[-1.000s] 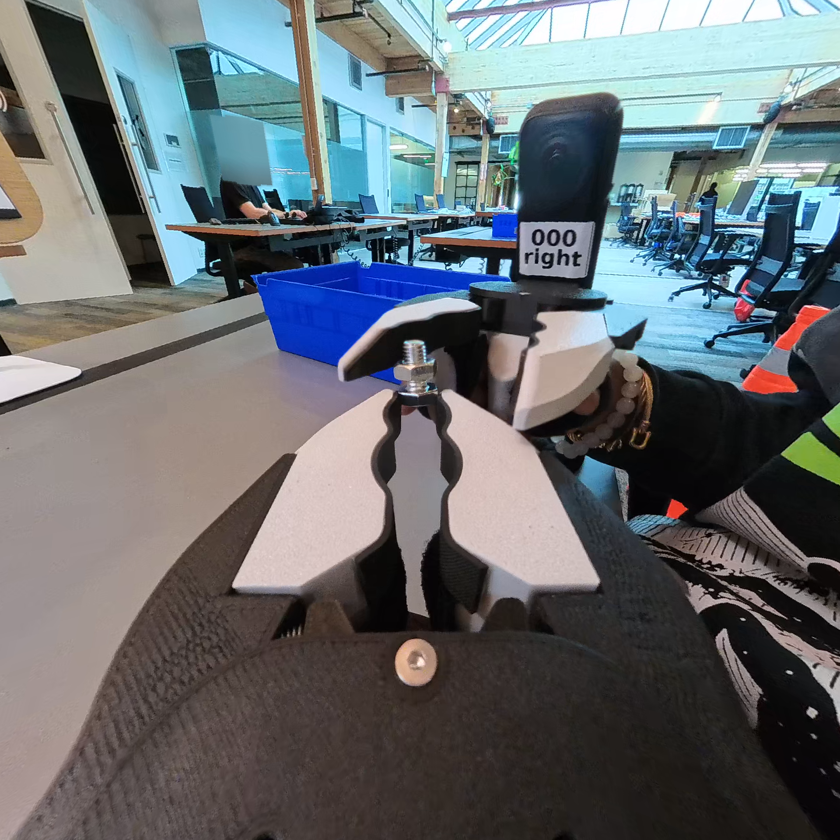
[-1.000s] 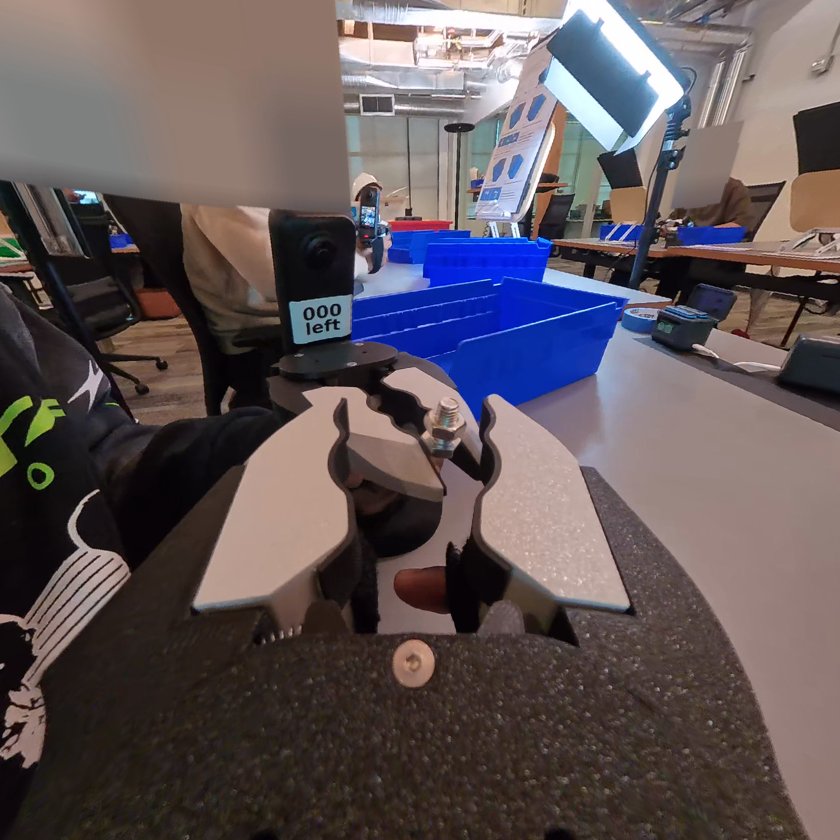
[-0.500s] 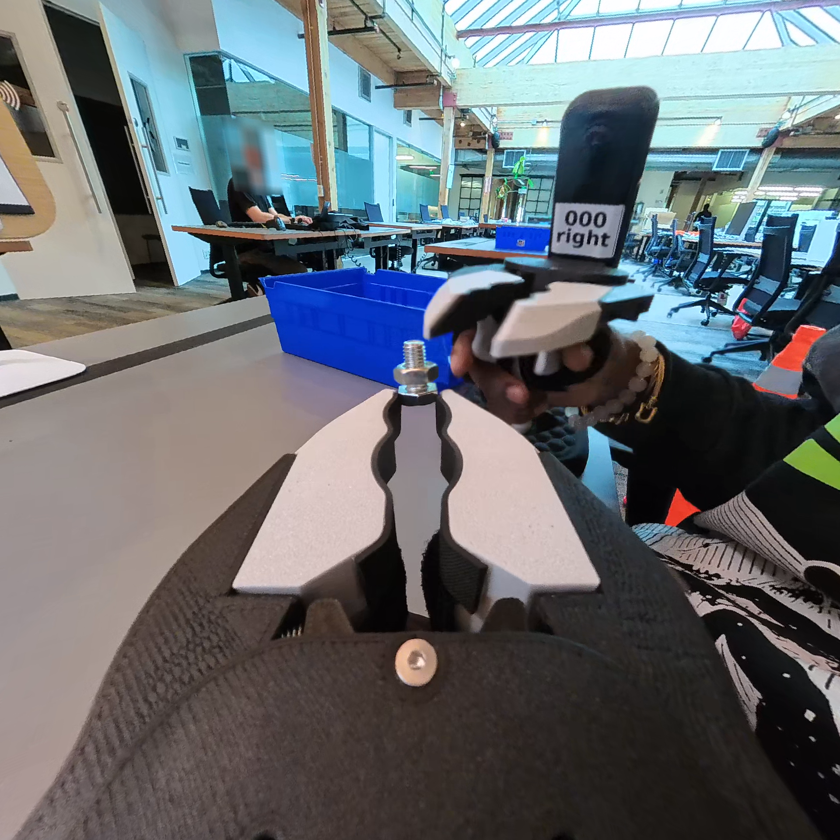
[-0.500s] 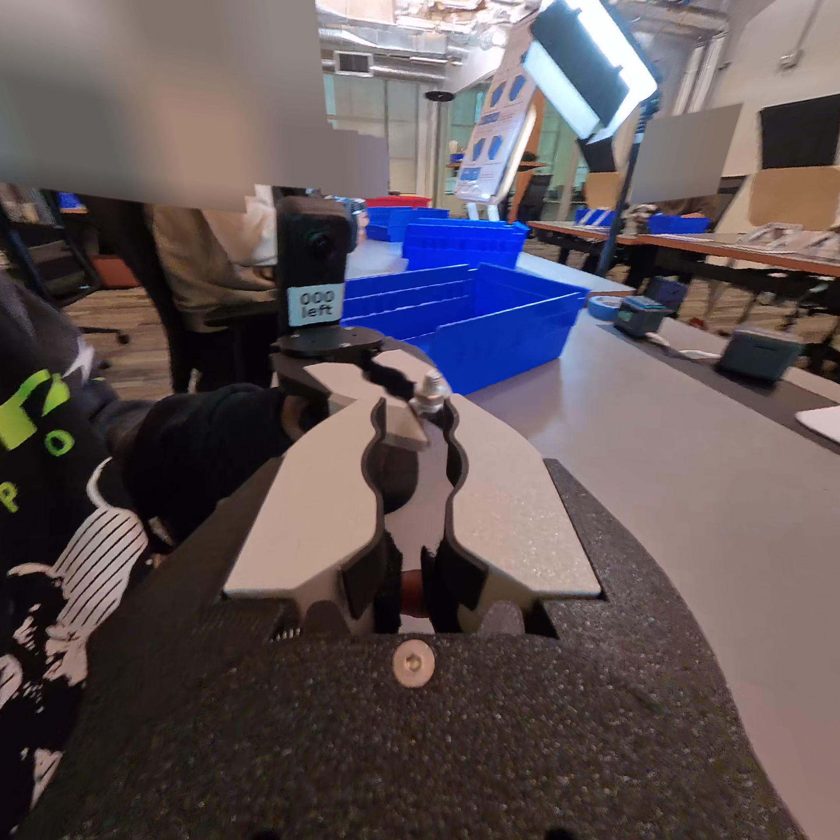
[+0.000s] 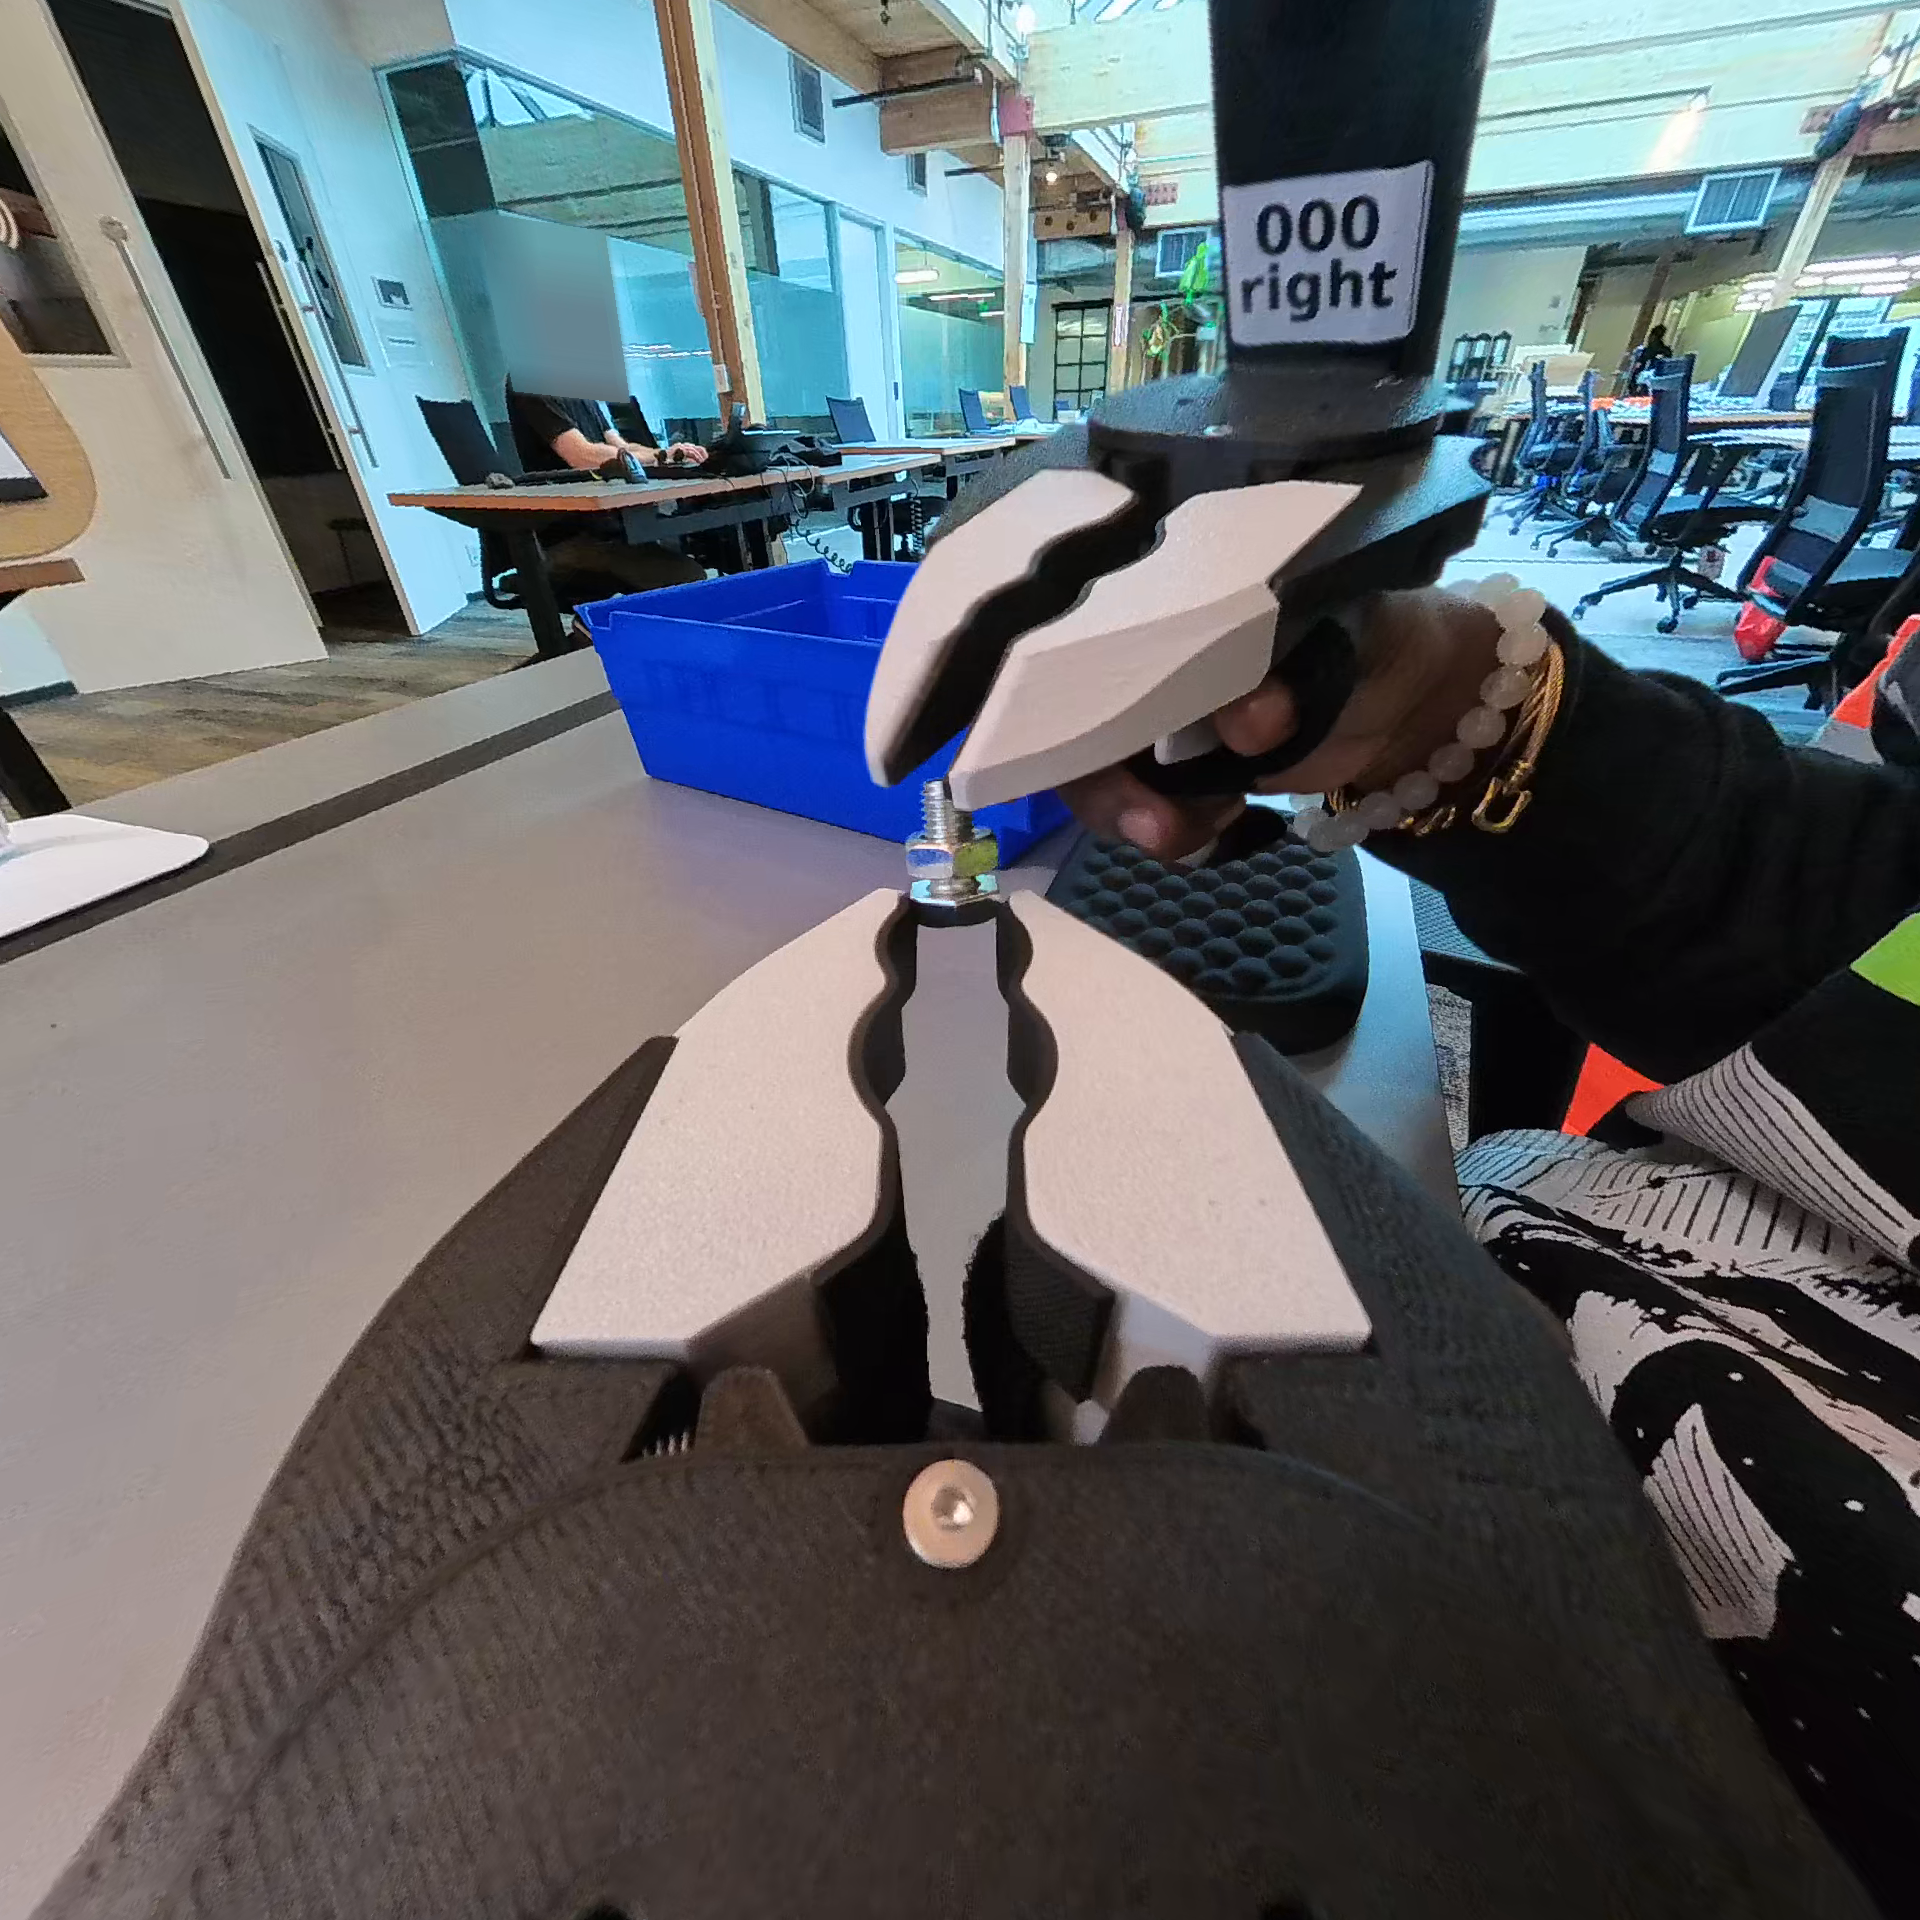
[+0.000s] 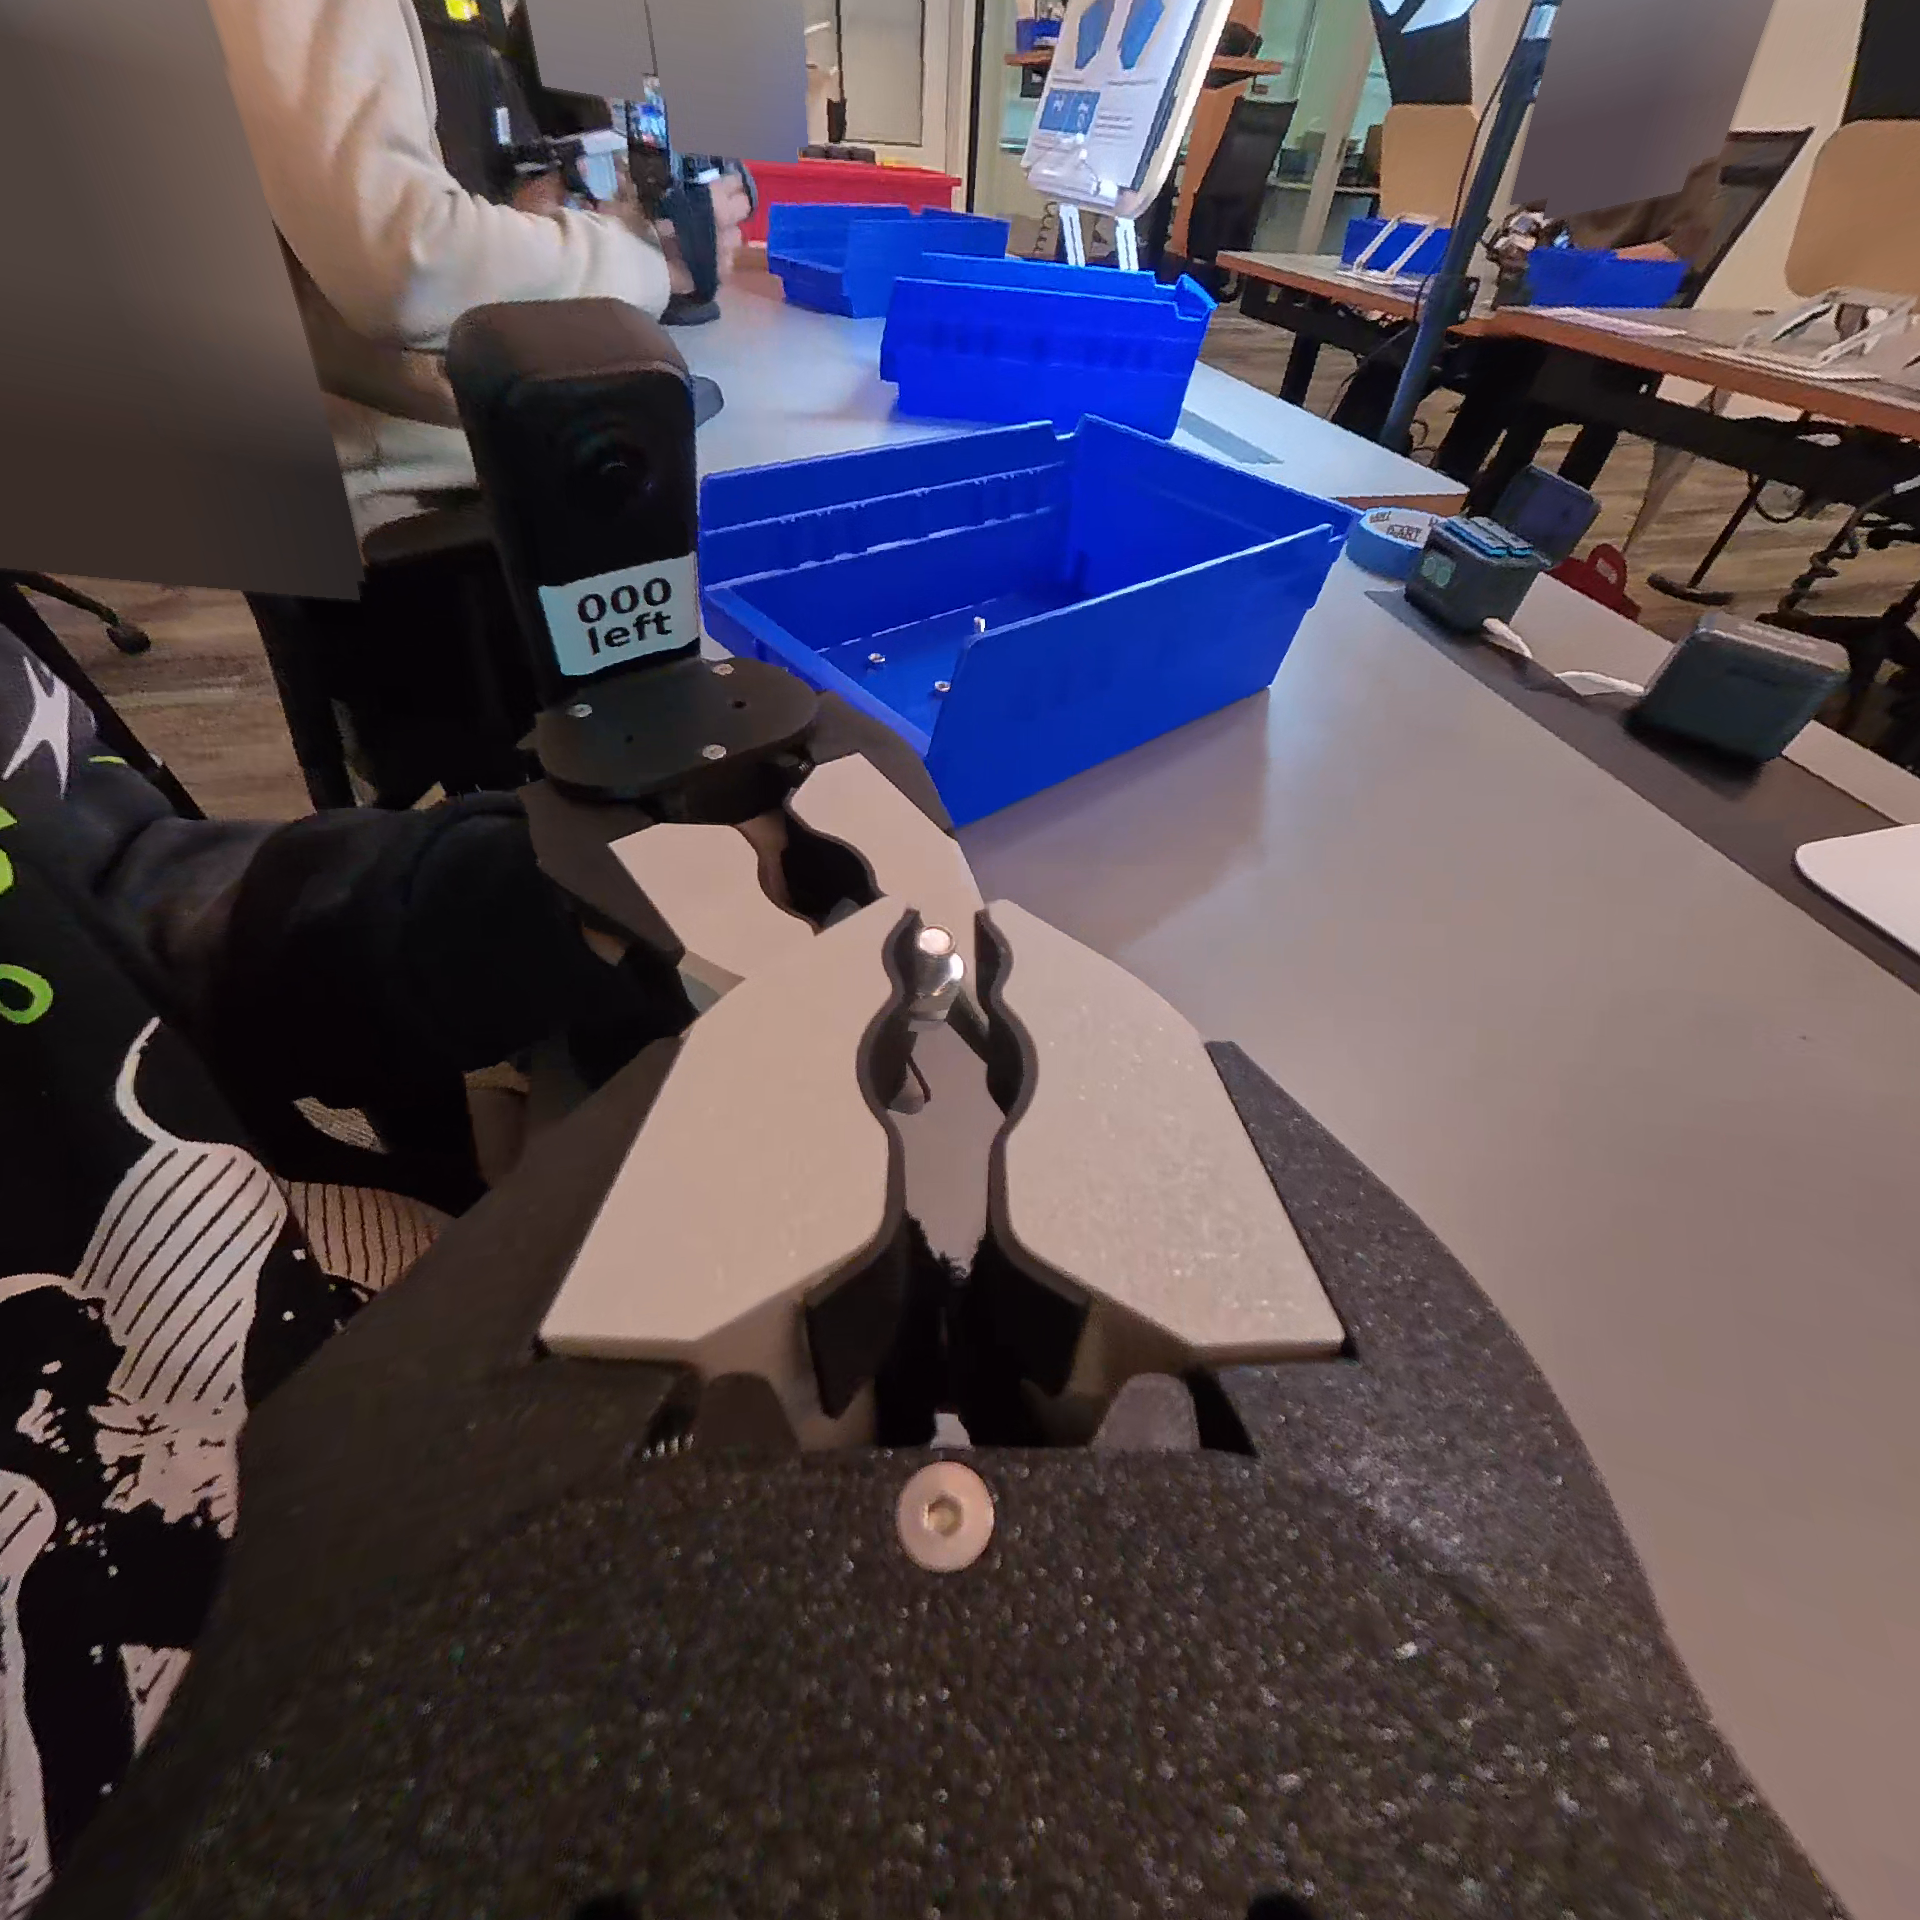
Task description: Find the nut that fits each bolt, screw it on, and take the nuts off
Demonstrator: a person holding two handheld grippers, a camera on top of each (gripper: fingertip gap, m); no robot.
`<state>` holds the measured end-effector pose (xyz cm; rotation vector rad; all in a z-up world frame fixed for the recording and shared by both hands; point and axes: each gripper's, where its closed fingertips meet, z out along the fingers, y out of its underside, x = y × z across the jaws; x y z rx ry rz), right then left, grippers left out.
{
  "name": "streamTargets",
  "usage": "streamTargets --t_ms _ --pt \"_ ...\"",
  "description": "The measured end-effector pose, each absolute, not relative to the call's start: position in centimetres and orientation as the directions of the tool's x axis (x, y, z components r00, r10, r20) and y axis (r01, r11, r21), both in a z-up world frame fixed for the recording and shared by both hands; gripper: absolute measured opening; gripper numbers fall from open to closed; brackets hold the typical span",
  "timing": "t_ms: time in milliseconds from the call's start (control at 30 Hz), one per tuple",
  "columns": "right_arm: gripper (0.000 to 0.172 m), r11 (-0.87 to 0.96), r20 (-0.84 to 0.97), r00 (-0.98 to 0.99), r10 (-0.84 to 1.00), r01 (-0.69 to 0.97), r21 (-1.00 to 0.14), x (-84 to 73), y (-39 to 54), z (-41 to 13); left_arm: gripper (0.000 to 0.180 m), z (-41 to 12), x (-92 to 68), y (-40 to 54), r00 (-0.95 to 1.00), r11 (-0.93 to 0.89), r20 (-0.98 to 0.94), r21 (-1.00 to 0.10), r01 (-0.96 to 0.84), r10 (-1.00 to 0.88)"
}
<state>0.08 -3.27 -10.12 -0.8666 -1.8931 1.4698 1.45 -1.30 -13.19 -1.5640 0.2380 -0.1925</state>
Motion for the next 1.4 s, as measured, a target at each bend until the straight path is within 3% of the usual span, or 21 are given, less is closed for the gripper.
streamTargets --t_ms 300,367,467,567,667,867,1167,1267,1400 --pt "0.007 0.217 0.068 -0.633 0.771 0.160 -0.963 0.7 -3.0 -10.1 0.015 -13.1 1.6 -1.4 0.958 0.006 -0.034 -0.999 -0.034 -0.284" --pt "0.007 0.206 0.088 -0.576 0.813 0.144 -0.968 0.9 -1.0 -8.9 0.025 -12.9 1.3 -1.4 0.959 0.010 0.004 -1.000 0.007 -0.282" --pt "0.007 0.203 0.127 -0.383 0.915 0.162 -0.966 1.7 5.6 -6.7 0.029 -12.5 0.5 -1.6 0.961 0.031 0.059 -0.997 0.070 -0.269" --pt "0.007 0.214 0.207 -0.057 0.977 0.292 -0.932 3.5 15.8 -6.4 0.029 -12.2 0.2 -1.7 0.959 0.049 0.086 -0.993 0.103 -0.268" --pt "0.007 0.094 0.200 0.171 0.965 0.485 -0.869 5.8 24.7 -9.3 0.029 -12.3 -0.1 -1.6 0.961 0.042 0.106 -0.992 0.120 -0.255" --pt "0.007 -0.112 0.166 0.326 0.931 0.686 -0.719 6.5 32.5 -17.5 0.029 -12.3 -0.5 -1.6 0.961 0.041 0.129 -0.989 0.143 -0.246" --pt "0.007 -0.241 0.174 0.460 0.871 0.708 -0.664 6.3 36.8 -22.0 0.029 -12.1 -0.7 -1.7 0.958 0.052 0.148 -0.985 0.165 -0.245" --pt "0.018 -0.249 0.177 0.466 0.867 0.711 -0.657 6.6 36.7 -22.0 0.029 -12.1 -0.8 -1.7 0.958 0.052 0.148 -0.985 0.166 -0.244" --pt "0.024 -0.181 0.160 0.453 0.877 0.620 -0.764 6.1 34.6 -18.4 0.029 -11.7 -0.9 -1.9 0.963 0.076 0.140 -0.984 0.161 -0.229"
